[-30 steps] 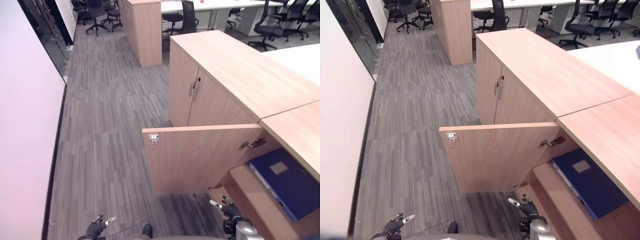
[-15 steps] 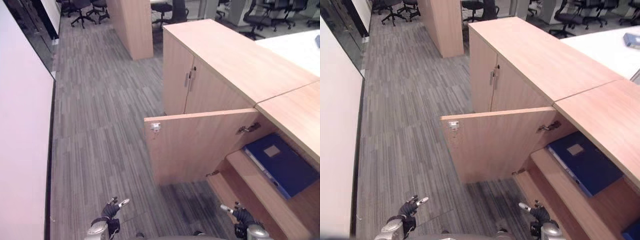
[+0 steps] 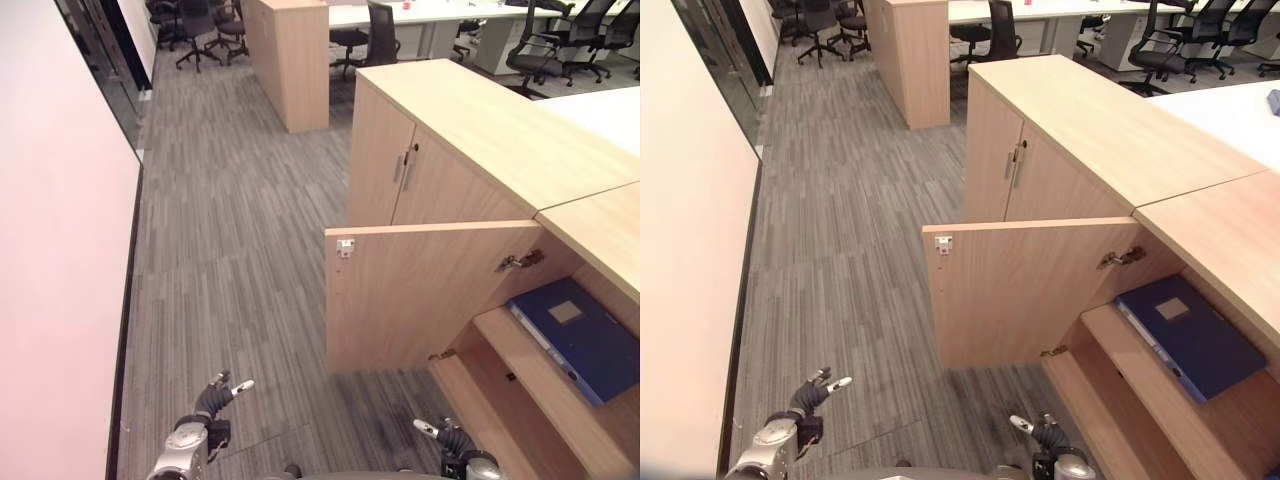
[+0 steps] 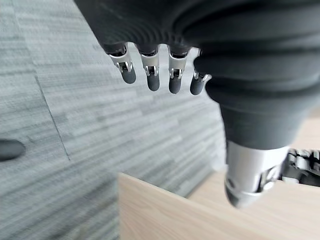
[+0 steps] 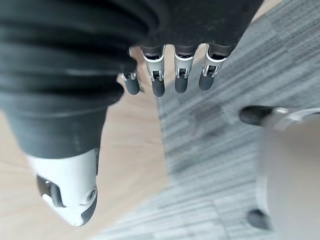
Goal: Put the empty folder in the office cabinet
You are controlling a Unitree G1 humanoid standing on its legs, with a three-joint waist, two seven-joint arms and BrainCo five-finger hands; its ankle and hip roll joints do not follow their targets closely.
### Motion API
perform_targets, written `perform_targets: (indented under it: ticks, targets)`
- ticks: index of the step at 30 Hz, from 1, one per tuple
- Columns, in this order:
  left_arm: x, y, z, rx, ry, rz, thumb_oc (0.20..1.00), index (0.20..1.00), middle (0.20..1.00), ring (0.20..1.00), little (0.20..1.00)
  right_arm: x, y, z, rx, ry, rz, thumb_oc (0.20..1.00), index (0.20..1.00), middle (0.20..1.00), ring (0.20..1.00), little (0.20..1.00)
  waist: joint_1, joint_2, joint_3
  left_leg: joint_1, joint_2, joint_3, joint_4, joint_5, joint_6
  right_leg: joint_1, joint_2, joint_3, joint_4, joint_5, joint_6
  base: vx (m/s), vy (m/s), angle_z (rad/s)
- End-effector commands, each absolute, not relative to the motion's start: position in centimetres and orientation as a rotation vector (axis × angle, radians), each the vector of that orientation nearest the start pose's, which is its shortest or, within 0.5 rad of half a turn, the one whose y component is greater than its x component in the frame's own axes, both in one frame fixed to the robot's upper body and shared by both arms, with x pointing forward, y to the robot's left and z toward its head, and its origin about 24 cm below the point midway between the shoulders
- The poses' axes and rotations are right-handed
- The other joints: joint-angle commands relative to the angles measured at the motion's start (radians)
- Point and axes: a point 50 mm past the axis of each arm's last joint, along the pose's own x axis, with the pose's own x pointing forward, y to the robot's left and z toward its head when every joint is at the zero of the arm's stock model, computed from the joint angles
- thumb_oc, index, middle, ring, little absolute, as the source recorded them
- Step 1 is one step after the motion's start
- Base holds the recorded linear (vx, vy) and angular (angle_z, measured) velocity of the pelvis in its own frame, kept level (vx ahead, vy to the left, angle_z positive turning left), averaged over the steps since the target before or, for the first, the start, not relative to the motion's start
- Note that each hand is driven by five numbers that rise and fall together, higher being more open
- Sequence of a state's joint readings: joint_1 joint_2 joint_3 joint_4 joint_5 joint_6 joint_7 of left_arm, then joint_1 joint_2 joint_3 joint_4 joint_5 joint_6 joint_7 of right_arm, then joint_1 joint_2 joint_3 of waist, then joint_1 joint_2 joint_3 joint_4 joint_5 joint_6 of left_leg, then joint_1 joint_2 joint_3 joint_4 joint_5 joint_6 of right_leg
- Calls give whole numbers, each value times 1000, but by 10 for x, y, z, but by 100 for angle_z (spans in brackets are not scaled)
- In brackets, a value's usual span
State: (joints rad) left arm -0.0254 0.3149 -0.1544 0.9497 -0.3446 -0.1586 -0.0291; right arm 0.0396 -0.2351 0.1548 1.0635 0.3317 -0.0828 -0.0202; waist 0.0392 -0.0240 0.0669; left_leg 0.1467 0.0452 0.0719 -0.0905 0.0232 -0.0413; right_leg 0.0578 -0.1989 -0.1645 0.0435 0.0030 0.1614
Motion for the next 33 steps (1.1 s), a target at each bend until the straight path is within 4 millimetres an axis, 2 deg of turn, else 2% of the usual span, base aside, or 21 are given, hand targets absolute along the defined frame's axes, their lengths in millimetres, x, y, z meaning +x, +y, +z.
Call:
perform_targets:
  ticks: [1, 7, 12, 13, 14, 15, 20, 22, 25, 33]
  targets:
    - [207, 244, -90, 37, 578, 138, 1000, 1000, 1000, 1000, 1000, 125, -232, -144, -57, 964, -162, 1000, 1000, 1000, 1000, 1000, -8, 1, -20, -37, -15, -19, 44, -60, 4, -34, -4, 57, 27, 56, 44, 32, -27, -17]
    - [228, 247, -73, 65, 498, 128, 1000, 1000, 1000, 1000, 1000, 119, -238, -144, -73, 981, -166, 1000, 1000, 1000, 1000, 1000, -26, 0, -38, -5, -18, -10, 26, -62, 0, 7, -12, 52, -10, 53, 48, 59, -3, -3]
    - [251, 264, -54, 99, 448, 172, 1000, 1000, 1000, 1000, 1000, 116, -236, -146, -89, 998, -139, 1000, 1000, 1000, 1000, 1000, -55, 2, -52, 16, -17, 3, 17, -68, -4, 17, -11, 62, -17, 51, 53, 47, 14, -8]
    - [258, 268, -47, 103, 425, 186, 1000, 1000, 1000, 1000, 1000, 115, -235, -146, -92, 1002, -130, 1000, 1000, 1000, 1000, 1000, -63, 2, -55, 18, -16, 8, 15, -69, -4, 16, -11, 66, -20, 51, 54, 61, 33, -21]
    - [276, 279, -27, 106, 369, 219, 1000, 1000, 1000, 1000, 1000, 115, -233, -146, -102, 1002, -110, 1000, 1000, 1000, 1000, 1000, -79, 3, -60, 23, -14, 21, 12, -70, -7, 12, -12, 72, -21, 54, 57, 41, 28, -14]
    - [276, 279, -27, 106, 369, 219, 1000, 1000, 1000, 1000, 1000, 115, -233, -146, -102, 1002, -110, 1000, 1000, 1000, 1000, 1000, -79, 3, -59, 23, -14, 21, 12, -70, -7, 12, -12, 73, -21, 54, 57, 34, 23, -8]
    - [307, 289, 8, 113, 279, 235, 1000, 1000, 1000, 1000, 1000, 115, -231, -146, -110, 998, -81, 1000, 1000, 1000, 1000, 1000, -110, -2, -60, 31, -10, 43, 4, -73, -10, 1, -10, 98, -26, 63, 66, 18, 13, -17]
    - [321, 288, 23, 106, 246, 229, 1000, 1000, 1000, 1000, 1000, 115, -233, -146, -118, 1004, -73, 1000, 1000, 1000, 1000, 1000, -127, -6, -58, 35, -10, 58, 3, -76, -10, -6, -11, 110, -29, 70, 72, 20, 14, -23]
    - [330, 280, 27, 105, 246, 207, 1000, 1000, 1000, 1000, 1000, 113, -234, -147, -128, 1020, -69, 1000, 1000, 1000, 1000, 1000, -142, -13, -56, 38, -8, 73, 3, -80, -11, -12, -12, 124, -34, 76, 78, 6, 10, -15]
    - [339, 247, 18, 62, 269, 127, 1000, 1000, 1000, 1000, 1000, 108, -228, -151, -145, 1048, -45, 1000, 1000, 1000, 1000, 1000, -170, -29, -52, 47, -6, 102, 3, -86, -8, -23, -10, 150, -39, 85, 83, 4, 1, -13]
